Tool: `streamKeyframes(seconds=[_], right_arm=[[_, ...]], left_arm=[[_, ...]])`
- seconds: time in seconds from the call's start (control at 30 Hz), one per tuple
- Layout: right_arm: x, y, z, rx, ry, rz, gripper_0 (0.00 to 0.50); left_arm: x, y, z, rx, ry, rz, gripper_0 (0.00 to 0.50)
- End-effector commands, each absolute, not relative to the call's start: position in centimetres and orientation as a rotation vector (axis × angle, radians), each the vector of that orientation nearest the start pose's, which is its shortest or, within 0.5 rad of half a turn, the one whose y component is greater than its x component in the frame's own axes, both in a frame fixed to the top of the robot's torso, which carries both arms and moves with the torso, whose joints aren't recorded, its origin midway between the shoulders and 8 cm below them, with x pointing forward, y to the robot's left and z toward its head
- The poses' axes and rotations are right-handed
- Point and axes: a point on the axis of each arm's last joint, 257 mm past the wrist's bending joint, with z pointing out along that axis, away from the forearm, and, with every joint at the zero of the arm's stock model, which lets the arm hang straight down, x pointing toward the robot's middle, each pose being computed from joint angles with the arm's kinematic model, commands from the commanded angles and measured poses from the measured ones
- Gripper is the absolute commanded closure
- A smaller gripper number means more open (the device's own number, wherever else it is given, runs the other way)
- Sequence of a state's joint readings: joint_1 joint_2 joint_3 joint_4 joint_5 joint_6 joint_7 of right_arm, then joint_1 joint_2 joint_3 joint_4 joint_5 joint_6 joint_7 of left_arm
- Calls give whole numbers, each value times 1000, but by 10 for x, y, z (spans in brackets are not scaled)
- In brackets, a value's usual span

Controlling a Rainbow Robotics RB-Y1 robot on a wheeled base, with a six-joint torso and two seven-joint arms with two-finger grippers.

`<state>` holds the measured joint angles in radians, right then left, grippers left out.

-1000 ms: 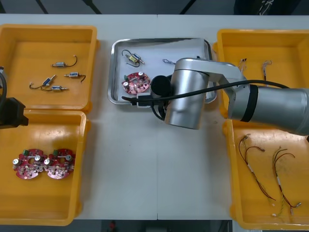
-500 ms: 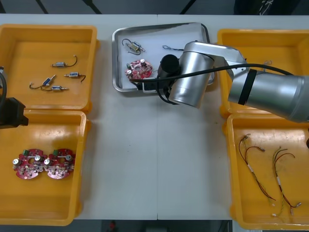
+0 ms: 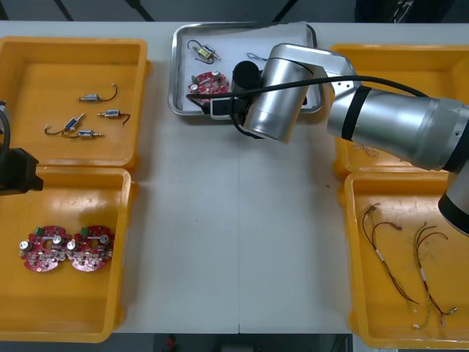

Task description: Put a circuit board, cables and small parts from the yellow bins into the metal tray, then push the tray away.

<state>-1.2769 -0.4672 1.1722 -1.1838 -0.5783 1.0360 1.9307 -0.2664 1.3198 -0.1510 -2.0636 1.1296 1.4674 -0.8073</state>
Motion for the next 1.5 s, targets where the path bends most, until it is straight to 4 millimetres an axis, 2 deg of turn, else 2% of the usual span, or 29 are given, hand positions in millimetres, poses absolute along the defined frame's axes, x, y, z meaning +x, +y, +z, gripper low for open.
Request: streamKeyframes(seconds=[0.03, 0.23, 0.5, 0.57, 0.6, 0.63, 0.67, 0.7, 0.73, 0.77, 0.8, 1.07, 1.27, 1.5], right_arm=[[643, -11, -137, -1678, 1606, -743, 500], [649, -8, -134, -1649, 1608, -725, 500], [645, -1, -134, -1627, 1634, -666, 492], [644, 1, -133, -1626, 1632, -661, 368], [643, 2, -132, -1631, 1626, -661, 287], [643, 2, -131, -1630, 1624, -661, 244], [643, 3, -129, -1631, 1622, -662, 144], [643, 4, -128, -1629, 1622, -661, 76], [643, 3, -127, -1628, 1623, -664, 55], [642, 3, -125, -1627, 1623, -667, 12], [642, 4, -123, -1621, 1625, -663, 0], [622, 4, -96, -1620, 1641, -658, 0], [589, 1, -71, -1599, 1683, -656, 0], [547, -19, -67, -1457, 1828, -549, 0]], left_arm=[[400, 388, -152, -178, 2680, 98, 0], [400, 388, -152, -178, 2680, 98, 0], [400, 388, -152, -178, 2680, 98, 0], [400, 388, -152, -178, 2680, 98, 0], [400, 388, -152, -178, 2680, 98, 0], [400, 388, -152, -178, 2680, 98, 0], [400, 388, -152, -178, 2680, 98, 0], [400, 388, -152, -178, 2680, 98, 0], [400, 388, -152, -178, 2680, 98, 0], [400, 388, -152, -178, 2680, 98, 0], [400, 388, -152, -178, 2680, 98, 0], [400, 388, -152, -178, 2680, 98, 0], [400, 388, -152, -178, 2680, 98, 0], [400, 388, -152, -178, 2680, 98, 0]])
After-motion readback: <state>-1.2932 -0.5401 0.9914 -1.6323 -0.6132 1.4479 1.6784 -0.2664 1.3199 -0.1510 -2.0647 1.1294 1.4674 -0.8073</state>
